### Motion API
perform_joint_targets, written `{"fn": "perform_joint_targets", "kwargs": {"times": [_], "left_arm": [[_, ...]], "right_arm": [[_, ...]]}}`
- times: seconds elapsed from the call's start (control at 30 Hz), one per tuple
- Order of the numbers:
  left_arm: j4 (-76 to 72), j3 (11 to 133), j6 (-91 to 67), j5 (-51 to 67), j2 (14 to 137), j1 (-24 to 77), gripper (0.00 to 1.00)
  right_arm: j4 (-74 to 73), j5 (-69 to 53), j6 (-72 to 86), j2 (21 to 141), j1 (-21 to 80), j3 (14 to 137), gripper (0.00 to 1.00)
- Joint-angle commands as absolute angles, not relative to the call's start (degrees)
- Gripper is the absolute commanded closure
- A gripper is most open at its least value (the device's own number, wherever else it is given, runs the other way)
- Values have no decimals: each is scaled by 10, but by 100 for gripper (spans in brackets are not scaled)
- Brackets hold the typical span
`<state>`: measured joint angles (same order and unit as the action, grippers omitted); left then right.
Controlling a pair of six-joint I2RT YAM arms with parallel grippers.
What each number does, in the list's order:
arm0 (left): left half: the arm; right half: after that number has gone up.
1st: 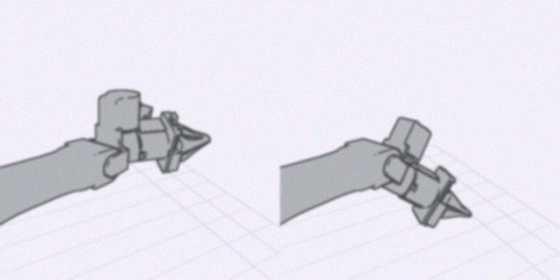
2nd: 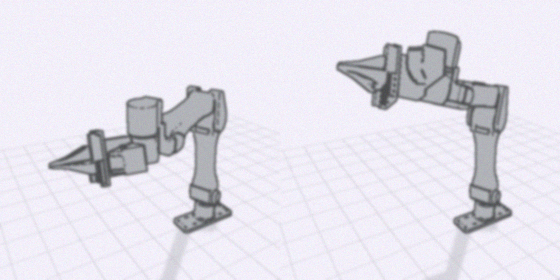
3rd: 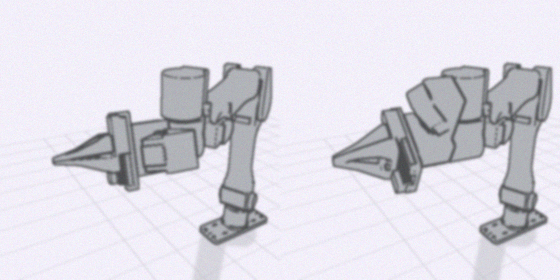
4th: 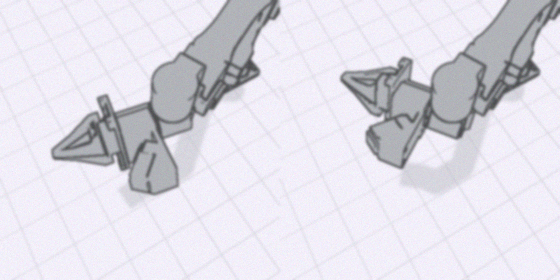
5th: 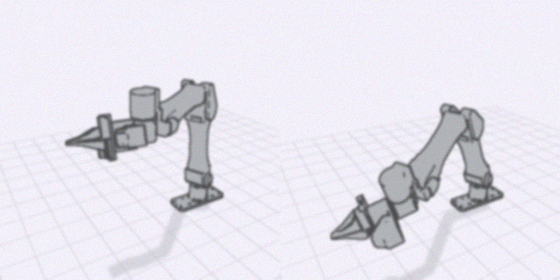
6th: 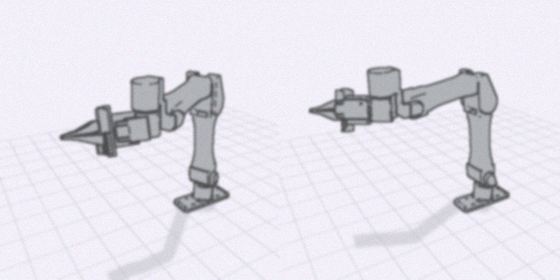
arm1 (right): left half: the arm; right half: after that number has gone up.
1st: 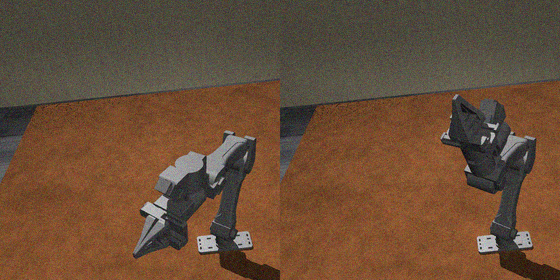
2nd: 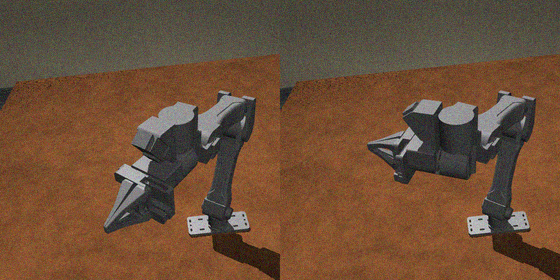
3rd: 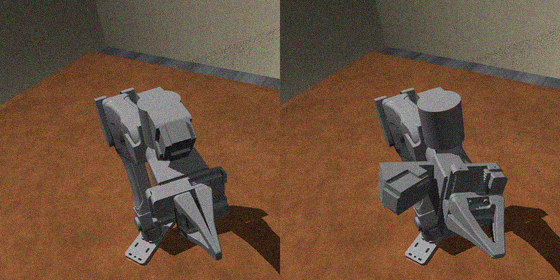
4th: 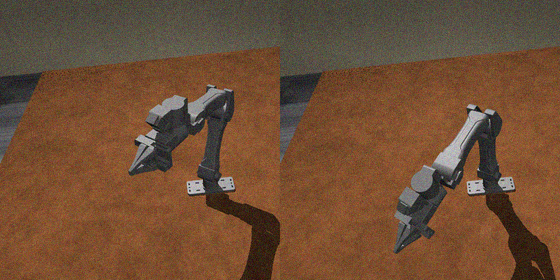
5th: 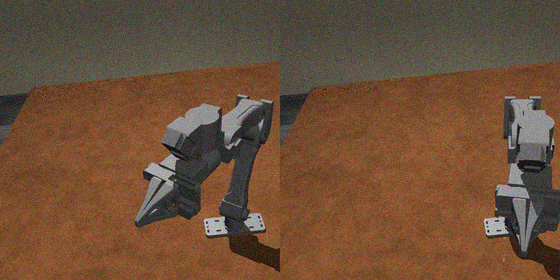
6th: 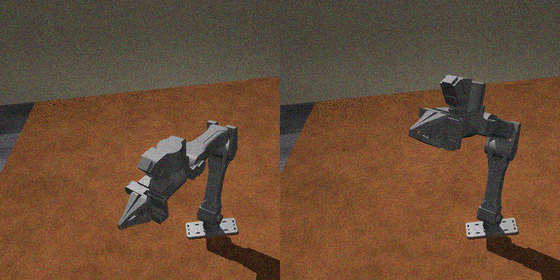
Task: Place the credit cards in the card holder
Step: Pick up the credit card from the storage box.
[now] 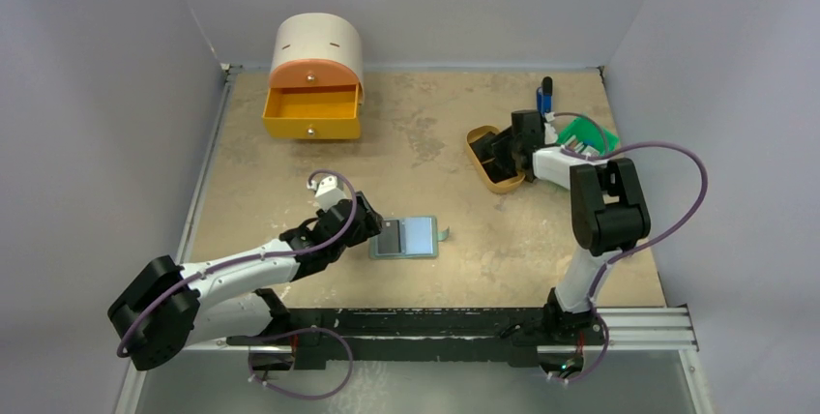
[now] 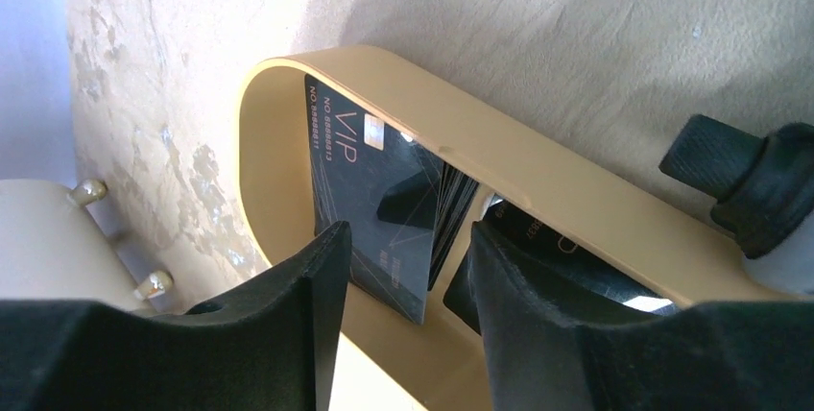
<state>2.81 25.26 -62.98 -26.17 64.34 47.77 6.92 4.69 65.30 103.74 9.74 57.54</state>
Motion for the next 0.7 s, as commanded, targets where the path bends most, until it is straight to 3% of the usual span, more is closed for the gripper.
{"fn": "perform_joint_targets", "kwargs": {"times": [0.0,0.67], "left_arm": [[25,255,-636,-266,641,481,37],[30,264,-633,-259,647,480,37]], "right_arm": [[39,40,642,1058,97,602,50],[76,50,634,987,94,518,73]]}}
